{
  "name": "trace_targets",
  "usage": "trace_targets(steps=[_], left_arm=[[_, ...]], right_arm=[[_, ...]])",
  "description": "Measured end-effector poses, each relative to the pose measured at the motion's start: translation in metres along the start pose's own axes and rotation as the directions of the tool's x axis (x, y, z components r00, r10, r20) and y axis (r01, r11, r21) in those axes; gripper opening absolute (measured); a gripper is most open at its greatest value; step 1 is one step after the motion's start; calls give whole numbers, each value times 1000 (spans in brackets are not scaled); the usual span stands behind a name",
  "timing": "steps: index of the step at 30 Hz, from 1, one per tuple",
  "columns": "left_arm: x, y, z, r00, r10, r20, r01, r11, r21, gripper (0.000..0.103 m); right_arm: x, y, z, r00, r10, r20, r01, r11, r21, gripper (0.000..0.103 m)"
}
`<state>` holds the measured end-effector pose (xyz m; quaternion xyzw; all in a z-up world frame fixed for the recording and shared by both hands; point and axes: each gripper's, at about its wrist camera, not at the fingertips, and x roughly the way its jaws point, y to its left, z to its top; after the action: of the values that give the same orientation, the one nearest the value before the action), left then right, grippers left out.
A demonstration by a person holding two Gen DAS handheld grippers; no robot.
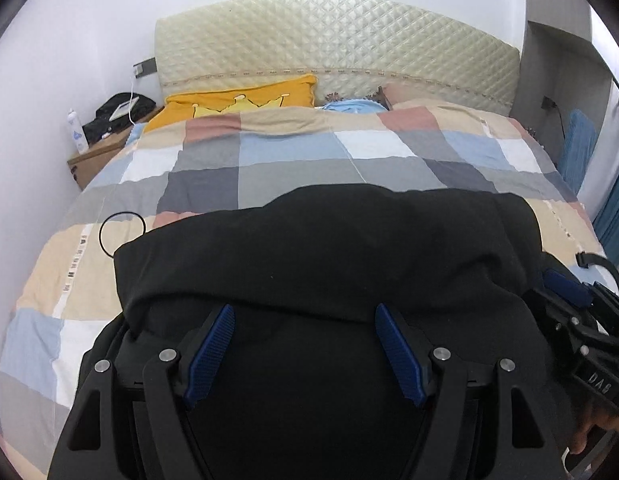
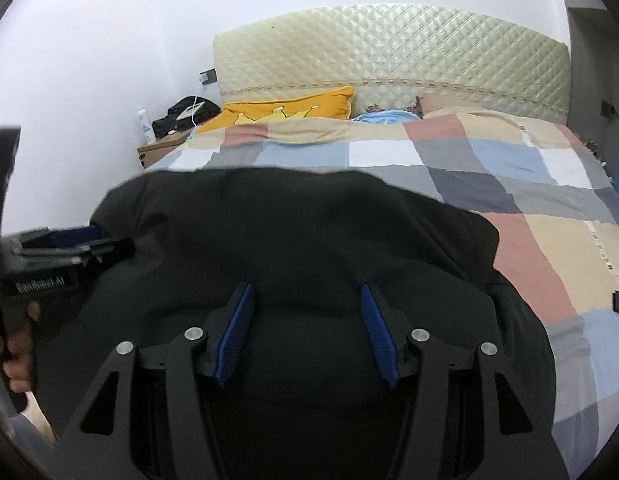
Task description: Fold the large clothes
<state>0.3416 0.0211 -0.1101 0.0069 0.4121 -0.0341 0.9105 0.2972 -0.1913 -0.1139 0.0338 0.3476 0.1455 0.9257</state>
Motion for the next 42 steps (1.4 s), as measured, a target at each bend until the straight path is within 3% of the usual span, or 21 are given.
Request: trace_targets(steps=[7,10,15,25,33,36,39,42], left_arm=[[30,21,16,998,-49,-30,47,997,-66,73],[47,33,18,994,-110,-16,107,987,-123,73],[66,36,15,993,-114,-18,111,985,-128,76],[72,29,5,996,-82,-21,80,993,-86,77],[58,36,3,996,-93,-5,92,993,-77,77],[50,52,2,998,-66,18,68,990,-122,77],[44,65,4,999,-37,18,39,990,-135,77],[41,77,3,999,21,25,-18,990,-138,77]], right_arm=[[32,-20,17,999,33,-15,-32,995,97,71],[49,-27,24,998,49,-30,-46,992,114,74],[63,-28,22,995,91,-40,-84,986,142,77],[72,-10,5,1000,-16,-26,18,999,44,80],[57,-19,5,1000,25,0,-25,995,94,80],[43,-27,5,998,53,25,-56,990,127,80],[30,-35,3,999,22,35,-25,995,92,80],[20,-55,4,998,29,47,-36,989,146,80]])
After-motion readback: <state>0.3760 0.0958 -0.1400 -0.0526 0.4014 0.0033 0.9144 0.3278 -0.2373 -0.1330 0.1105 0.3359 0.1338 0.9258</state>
